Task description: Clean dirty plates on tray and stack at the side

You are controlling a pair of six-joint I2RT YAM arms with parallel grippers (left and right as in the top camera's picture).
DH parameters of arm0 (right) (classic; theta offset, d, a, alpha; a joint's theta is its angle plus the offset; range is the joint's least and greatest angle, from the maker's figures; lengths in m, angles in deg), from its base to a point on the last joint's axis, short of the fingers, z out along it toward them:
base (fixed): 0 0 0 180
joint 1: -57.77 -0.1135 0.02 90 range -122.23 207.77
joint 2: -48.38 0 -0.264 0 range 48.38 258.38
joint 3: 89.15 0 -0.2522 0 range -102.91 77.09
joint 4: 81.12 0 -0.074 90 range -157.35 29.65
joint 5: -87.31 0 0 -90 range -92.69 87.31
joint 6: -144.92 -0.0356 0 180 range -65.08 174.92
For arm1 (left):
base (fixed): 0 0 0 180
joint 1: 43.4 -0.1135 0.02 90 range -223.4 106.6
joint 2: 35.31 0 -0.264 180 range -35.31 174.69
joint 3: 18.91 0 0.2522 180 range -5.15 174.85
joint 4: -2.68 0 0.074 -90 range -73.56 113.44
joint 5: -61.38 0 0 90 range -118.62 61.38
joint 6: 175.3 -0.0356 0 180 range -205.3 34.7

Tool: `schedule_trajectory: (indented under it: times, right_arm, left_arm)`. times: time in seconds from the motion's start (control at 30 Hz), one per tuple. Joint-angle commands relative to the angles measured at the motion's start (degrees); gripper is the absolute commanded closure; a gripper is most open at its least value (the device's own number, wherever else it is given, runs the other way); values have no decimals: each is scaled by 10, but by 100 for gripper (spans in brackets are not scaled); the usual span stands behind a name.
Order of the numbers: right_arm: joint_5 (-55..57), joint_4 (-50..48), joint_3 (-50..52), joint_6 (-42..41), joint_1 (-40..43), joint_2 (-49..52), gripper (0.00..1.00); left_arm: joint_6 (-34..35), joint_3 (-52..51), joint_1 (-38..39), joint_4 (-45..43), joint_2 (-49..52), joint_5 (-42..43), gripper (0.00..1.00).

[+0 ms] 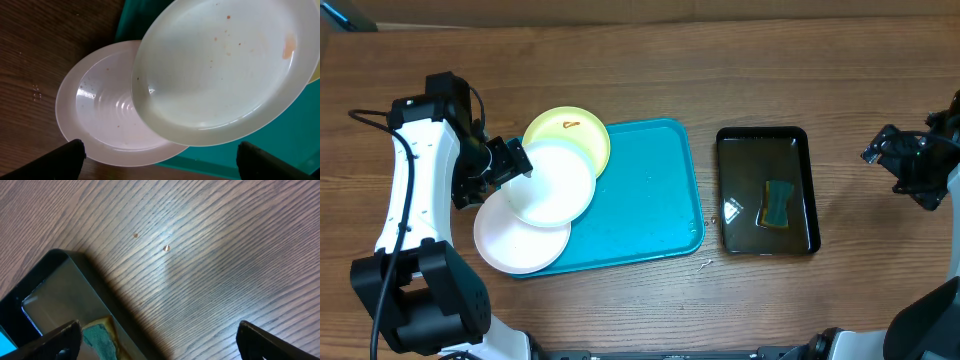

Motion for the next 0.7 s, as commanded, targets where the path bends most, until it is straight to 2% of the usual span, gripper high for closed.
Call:
schedule_trajectory:
  times: [0.0, 0.67]
  right_arm:
    - [5, -2, -12, -2, 1, -2, 0]
    - [5, -2, -12, -2, 1, -2, 0]
  left_arm:
    - [-6, -3, 3, 1, -10, 7, 2]
    - [-7, -3, 20, 0, -10, 17, 4]
